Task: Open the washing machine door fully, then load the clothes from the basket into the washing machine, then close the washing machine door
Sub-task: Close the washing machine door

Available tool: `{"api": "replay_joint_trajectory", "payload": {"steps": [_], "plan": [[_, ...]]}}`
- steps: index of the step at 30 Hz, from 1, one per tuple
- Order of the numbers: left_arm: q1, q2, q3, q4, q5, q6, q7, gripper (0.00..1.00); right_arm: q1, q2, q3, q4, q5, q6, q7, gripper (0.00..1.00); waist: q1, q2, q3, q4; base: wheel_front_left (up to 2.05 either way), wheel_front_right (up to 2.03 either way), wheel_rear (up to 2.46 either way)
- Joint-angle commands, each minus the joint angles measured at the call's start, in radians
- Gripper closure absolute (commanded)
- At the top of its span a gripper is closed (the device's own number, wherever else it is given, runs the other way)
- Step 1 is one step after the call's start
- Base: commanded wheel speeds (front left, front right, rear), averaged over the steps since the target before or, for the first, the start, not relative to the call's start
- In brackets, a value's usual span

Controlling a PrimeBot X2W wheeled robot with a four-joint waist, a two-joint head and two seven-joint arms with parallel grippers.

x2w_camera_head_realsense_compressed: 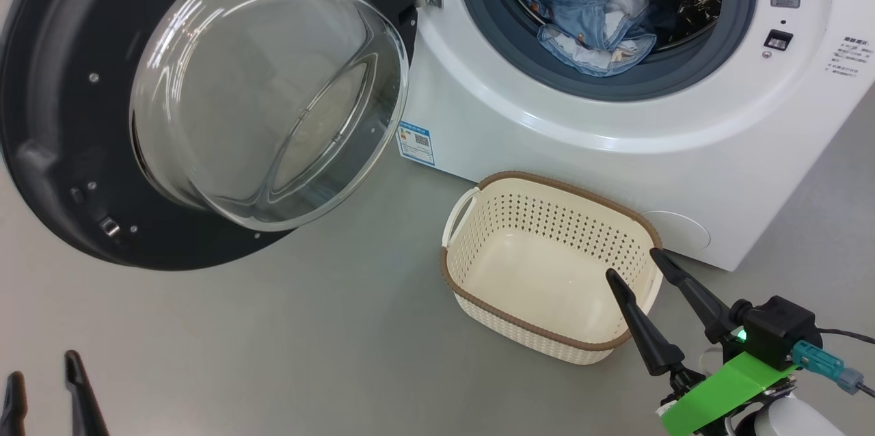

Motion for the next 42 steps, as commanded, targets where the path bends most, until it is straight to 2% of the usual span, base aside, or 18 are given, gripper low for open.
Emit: {"api": "replay_joint_trajectory", "payload": {"steps": [1,2,3,8,11,14,17,21,23,25,30,32,38,42], "plan": [[-0.006,0.015,0.027,-0.033,-0.006,0.006,-0.005,0.28,-0.030,-0.019,0.012,-0.020,0.022,0.006,-0.008,0.00,0.0000,0.0000,0.000,-0.001,0.00,0.00,0.00],[-0.011,0.015,0.027,-0.038,-0.009,0.005,-0.005,0.60,-0.029,-0.019,0.010,-0.020,0.022,0.006,-0.008,0.00,0.0000,0.0000,0.001,-0.001,0.00,0.00,0.00],[-0.027,0.015,0.036,-0.053,-0.026,0.001,-0.005,1.00,-0.025,-0.020,0.005,-0.021,0.021,0.006,-0.008,0.00,0.0000,0.0000,0.003,-0.002,0.00,0.00,0.00],[-0.099,0.016,0.088,-0.120,-0.081,-0.008,-0.005,1.00,-0.012,-0.019,-0.018,-0.028,0.015,0.006,-0.008,0.00,0.0000,0.0000,0.017,-0.003,0.00,0.00,0.00],[-0.157,0.066,0.068,-0.130,-0.173,-0.009,-0.005,1.00,-0.005,-0.020,-0.029,-0.036,0.010,0.006,-0.008,0.00,0.0000,0.0000,0.032,-0.004,0.00,0.00,0.00],[-0.241,0.141,0.068,-0.110,-0.340,-0.009,-0.005,1.00,0.003,-0.023,-0.046,-0.042,0.006,0.006,-0.008,0.00,0.0000,0.0000,0.049,-0.003,0.00,0.00,0.00],[-0.348,0.236,0.076,-0.034,-0.563,-0.010,0.003,1.00,0.010,-0.026,-0.060,-0.049,0.001,0.006,-0.008,0.00,0.0000,0.0000,0.071,-0.002,0.00,0.00,0.00],[-0.498,0.365,0.083,0.116,-0.816,-0.010,0.103,1.00,0.014,-0.034,-0.073,-0.059,-0.008,0.006,-0.008,0.00,0.0000,0.0000,0.107,0.001,0.00,0.00,0.00],[-0.559,0.433,0.076,0.197,-0.883,-0.010,0.155,1.00,0.006,-0.038,-0.073,-0.064,-0.009,0.006,-0.008,0.00,0.0000,0.0000,0.129,-0.005,0.00,0.00,0.00],[-0.617,0.472,0.068,0.279,-0.959,-0.010,0.219,1.00,-0.008,-0.043,-0.069,-0.069,-0.012,0.006,-0.008,0.00,0.0000,0.0000,0.151,-0.014,0.00,0.00,0.00],[-0.726,0.556,0.049,0.460,-1.060,-0.010,0.359,1.00,-0.038,-0.059,-0.060,-0.071,-0.012,0.006,-0.008,0.00,0.0000,0.0000,0.184,-0.029,0.00,0.00,0.00],[-0.763,0.568,0.048,0.511,-1.108,-0.010,0.420,1.00,-0.045,-0.066,-0.059,-0.071,-0.010,0.006,-0.008,0.00,0.0000,0.0000,0.193,-0.032,0.00,0.00,0.00],[-0.837,0.610,-0.032,0.602,-1.132,-0.010,0.587,1.00,-0.051,-0.092,-0.060,-0.074,-0.011,0.006,-0.008,0.00,0.0000,0.0000,0.214,-0.033,0.00,0.00,0.00],[-0.874,0.623,-0.069,0.644,-1.132,-0.010,0.647,1.00,-0.057,-0.104,-0.057,-0.075,-0.013,0.006,-0.008,0.00,0.0000,0.0000,0.223,-0.034,0.00,0.00,0.00]]}}
